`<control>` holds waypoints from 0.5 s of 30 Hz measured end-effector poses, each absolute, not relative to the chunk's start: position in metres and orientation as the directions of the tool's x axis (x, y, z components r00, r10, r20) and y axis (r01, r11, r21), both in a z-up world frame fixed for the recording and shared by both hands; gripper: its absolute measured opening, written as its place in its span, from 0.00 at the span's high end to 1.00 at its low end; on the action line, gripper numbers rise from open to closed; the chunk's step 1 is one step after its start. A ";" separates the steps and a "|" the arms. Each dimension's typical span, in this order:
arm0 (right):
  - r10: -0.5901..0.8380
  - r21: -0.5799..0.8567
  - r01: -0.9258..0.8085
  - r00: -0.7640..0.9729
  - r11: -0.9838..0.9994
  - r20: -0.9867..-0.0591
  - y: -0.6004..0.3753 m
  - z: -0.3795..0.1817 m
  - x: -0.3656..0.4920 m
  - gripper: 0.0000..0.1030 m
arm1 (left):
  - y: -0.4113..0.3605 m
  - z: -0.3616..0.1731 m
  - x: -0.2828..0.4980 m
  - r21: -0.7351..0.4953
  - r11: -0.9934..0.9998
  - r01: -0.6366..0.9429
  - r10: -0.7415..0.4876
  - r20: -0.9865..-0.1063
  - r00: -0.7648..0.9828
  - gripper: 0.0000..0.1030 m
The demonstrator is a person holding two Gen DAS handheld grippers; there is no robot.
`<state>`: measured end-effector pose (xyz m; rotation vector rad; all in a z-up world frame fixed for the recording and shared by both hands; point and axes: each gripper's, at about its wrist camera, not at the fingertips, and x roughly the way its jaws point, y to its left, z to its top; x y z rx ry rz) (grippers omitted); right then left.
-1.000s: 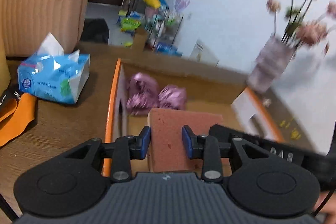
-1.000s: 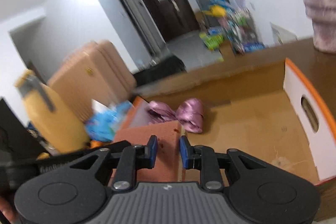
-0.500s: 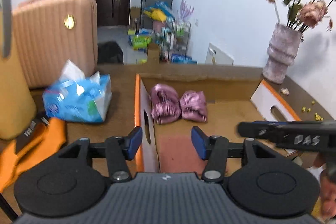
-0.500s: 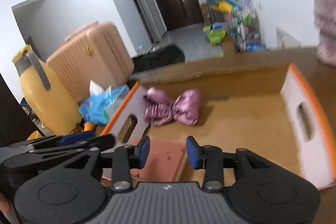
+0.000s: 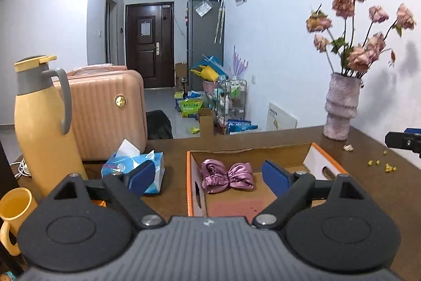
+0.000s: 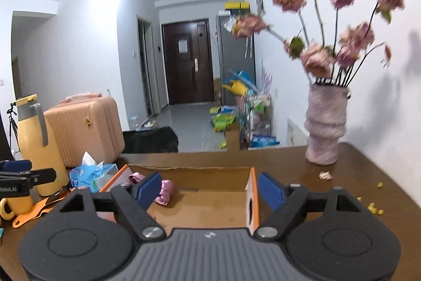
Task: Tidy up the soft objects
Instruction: 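Withdraw both tools from the box back over the table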
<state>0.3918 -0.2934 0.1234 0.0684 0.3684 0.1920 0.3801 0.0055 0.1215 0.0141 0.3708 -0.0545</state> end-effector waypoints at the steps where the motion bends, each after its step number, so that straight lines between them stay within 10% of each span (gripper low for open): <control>1: 0.198 0.098 -0.174 0.920 0.980 -0.338 -0.295 0.126 0.385 0.21 | 0.005 0.124 0.375 0.003 0.999 0.052 -0.048 -0.351 0.935 0.08; 15: 0.208 0.063 -0.199 0.945 0.978 -0.251 -0.288 0.101 0.268 0.17 | 0.005 0.094 0.247 -0.007 0.999 0.051 -0.051 -0.283 0.958 0.01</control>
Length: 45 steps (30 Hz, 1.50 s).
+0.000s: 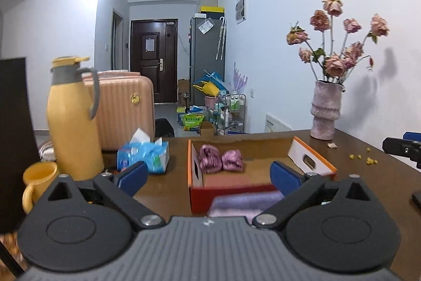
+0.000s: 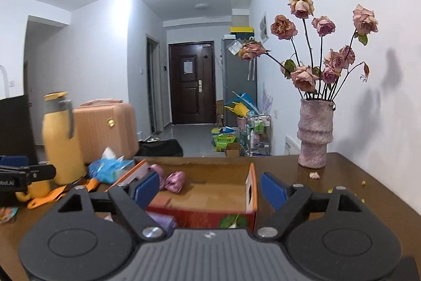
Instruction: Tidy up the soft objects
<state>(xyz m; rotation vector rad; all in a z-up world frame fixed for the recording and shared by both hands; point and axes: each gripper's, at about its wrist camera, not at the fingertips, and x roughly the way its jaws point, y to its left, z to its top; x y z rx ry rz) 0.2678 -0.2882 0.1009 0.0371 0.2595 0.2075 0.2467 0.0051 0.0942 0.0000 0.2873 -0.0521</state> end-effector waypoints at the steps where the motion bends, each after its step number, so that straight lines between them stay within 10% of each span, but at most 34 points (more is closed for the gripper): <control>1: 0.215 0.059 -0.207 0.944 0.977 -0.251 -0.287 0.095 0.253 0.17 | 0.006 0.088 0.235 -0.011 0.998 0.061 -0.062 -0.282 0.957 0.01; 15: 0.219 0.036 -0.219 0.926 0.975 -0.306 -0.278 0.025 0.109 0.14 | 0.029 0.026 0.116 -0.091 0.995 0.039 -0.069 -0.366 0.928 0.00; 30: 0.240 0.226 -0.161 0.891 0.961 -0.385 -0.305 -0.008 0.210 0.18 | -0.037 -0.004 0.214 -0.139 0.970 0.200 -0.243 -0.494 0.835 0.00; 45: 0.403 0.468 -0.173 0.797 0.866 -0.450 -0.331 -0.038 0.334 0.70 | -0.086 -0.030 0.301 -0.390 0.903 0.181 -0.397 -0.593 0.701 0.01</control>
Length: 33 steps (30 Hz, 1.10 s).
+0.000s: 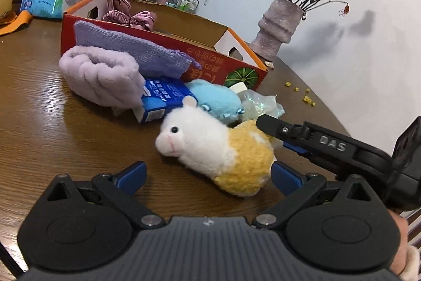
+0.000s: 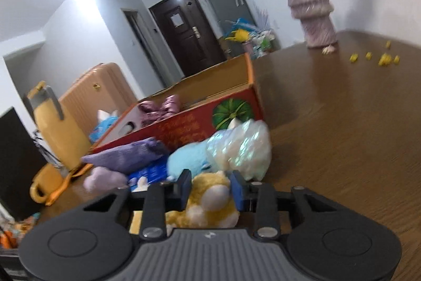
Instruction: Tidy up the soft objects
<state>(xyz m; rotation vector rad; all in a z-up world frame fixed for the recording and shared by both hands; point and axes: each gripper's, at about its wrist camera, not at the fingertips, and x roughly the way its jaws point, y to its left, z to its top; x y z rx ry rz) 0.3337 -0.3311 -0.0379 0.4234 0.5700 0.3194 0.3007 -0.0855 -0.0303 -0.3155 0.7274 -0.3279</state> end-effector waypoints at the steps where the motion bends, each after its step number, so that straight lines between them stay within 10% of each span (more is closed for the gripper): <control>1: 0.428 0.477 -0.194 0.784 0.857 -0.449 -0.330 -0.038 0.328 0.71 | -0.082 -0.031 0.297 -0.379 0.907 0.183 -0.390 -0.594 0.704 0.01; 6: 0.509 0.486 -0.275 0.731 0.830 -0.454 -0.319 -0.036 0.271 0.71 | -0.037 -0.028 0.263 -0.374 0.912 0.168 -0.371 -0.581 0.725 0.01; 12: 0.691 0.541 -0.452 0.600 0.709 -0.403 -0.277 -0.032 0.210 0.72 | 0.014 -0.021 0.237 -0.253 0.960 -0.117 -0.057 -0.590 0.806 0.01; 22: 0.554 0.374 -0.410 0.656 0.832 -0.512 -0.251 -0.039 0.223 0.73 | -0.006 -0.007 0.209 -0.274 0.959 0.069 -0.206 -0.510 0.835 0.01; 26: 0.699 0.433 -0.549 0.575 0.715 -0.426 -0.232 -0.035 0.204 0.75 | 0.007 -0.013 0.209 -0.239 0.971 0.016 -0.140 -0.511 0.848 0.00; 33: 0.543 0.344 -0.428 0.740 0.836 -0.397 -0.255 -0.017 0.215 0.61 | 0.045 -0.026 0.215 -0.359 0.932 -0.046 -0.170 -0.547 0.820 0.01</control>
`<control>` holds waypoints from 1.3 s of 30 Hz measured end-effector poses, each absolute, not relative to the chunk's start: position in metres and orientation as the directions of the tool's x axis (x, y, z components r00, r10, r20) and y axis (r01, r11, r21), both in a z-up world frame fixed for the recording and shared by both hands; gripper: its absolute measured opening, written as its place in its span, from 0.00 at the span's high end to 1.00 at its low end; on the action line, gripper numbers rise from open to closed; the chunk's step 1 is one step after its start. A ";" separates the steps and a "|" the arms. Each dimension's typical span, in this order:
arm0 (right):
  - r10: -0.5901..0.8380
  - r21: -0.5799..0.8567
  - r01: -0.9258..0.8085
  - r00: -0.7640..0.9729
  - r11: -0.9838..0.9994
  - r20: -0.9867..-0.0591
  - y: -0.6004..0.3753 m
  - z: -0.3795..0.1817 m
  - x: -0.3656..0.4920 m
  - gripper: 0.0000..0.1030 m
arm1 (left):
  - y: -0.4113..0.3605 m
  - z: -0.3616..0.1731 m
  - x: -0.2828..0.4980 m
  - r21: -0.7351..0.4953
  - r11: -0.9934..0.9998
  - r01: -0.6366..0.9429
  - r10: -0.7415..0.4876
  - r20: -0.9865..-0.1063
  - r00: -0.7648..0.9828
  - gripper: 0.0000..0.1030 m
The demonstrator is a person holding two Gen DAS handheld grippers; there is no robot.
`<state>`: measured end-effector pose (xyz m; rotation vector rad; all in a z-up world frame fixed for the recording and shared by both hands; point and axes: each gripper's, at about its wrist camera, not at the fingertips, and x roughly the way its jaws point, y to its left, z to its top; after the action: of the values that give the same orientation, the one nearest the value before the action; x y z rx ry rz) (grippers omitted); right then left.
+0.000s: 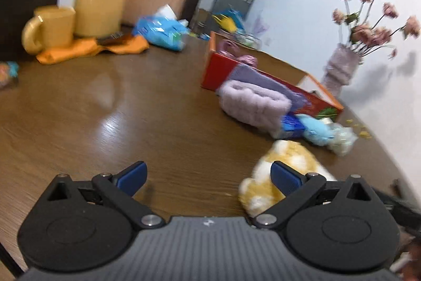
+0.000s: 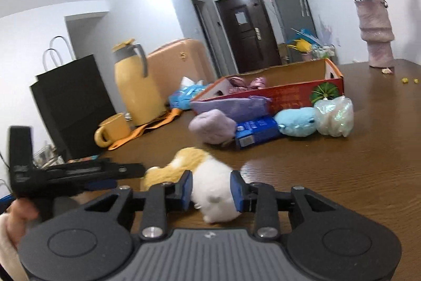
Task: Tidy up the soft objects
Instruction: 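Lift the plush sheep into the cardboard box and open both tools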
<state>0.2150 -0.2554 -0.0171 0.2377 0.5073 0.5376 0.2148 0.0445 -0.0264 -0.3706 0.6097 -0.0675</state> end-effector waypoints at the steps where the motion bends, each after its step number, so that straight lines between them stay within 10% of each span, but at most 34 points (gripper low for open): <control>1: 0.538 0.342 -0.424 0.741 0.839 -0.400 -0.256 -0.020 0.222 0.58 | 0.046 -0.027 0.214 -0.403 0.915 -0.021 -0.217 -0.536 0.816 0.01; 5: 0.540 0.348 -0.424 0.747 0.836 -0.389 -0.249 -0.025 0.246 0.40 | 0.040 -0.034 0.210 -0.505 0.858 0.092 -0.373 -0.491 0.787 0.02; 11: 0.575 0.414 -0.411 0.680 0.812 -0.455 -0.240 -0.040 0.250 0.48 | 0.036 -0.039 0.215 -0.455 0.889 0.042 -0.296 -0.502 0.812 0.51; 18: 0.582 0.397 -0.433 0.683 0.809 -0.441 -0.233 -0.036 0.231 0.46 | 0.049 -0.041 0.225 -0.508 0.862 -0.002 -0.293 -0.500 0.815 0.36; 23: 0.570 0.395 -0.421 0.700 0.816 -0.430 -0.227 -0.043 0.245 0.37 | 0.046 -0.040 0.233 -0.513 0.858 0.034 -0.317 -0.476 0.821 0.50; 29: 0.596 0.396 -0.450 0.668 0.800 -0.445 -0.218 -0.044 0.243 0.59 | 0.040 -0.041 0.232 -0.494 0.865 0.084 -0.334 -0.443 0.832 0.59; 39: 0.552 0.389 -0.413 0.743 0.824 -0.379 -0.253 -0.007 0.235 0.65 | 0.006 0.007 0.263 -0.492 0.834 0.248 -0.447 -0.340 0.827 0.60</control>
<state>0.2349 -0.2535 -0.0068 0.2899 0.5034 0.5365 0.2633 0.0058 0.0074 -0.4486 0.4640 -0.3827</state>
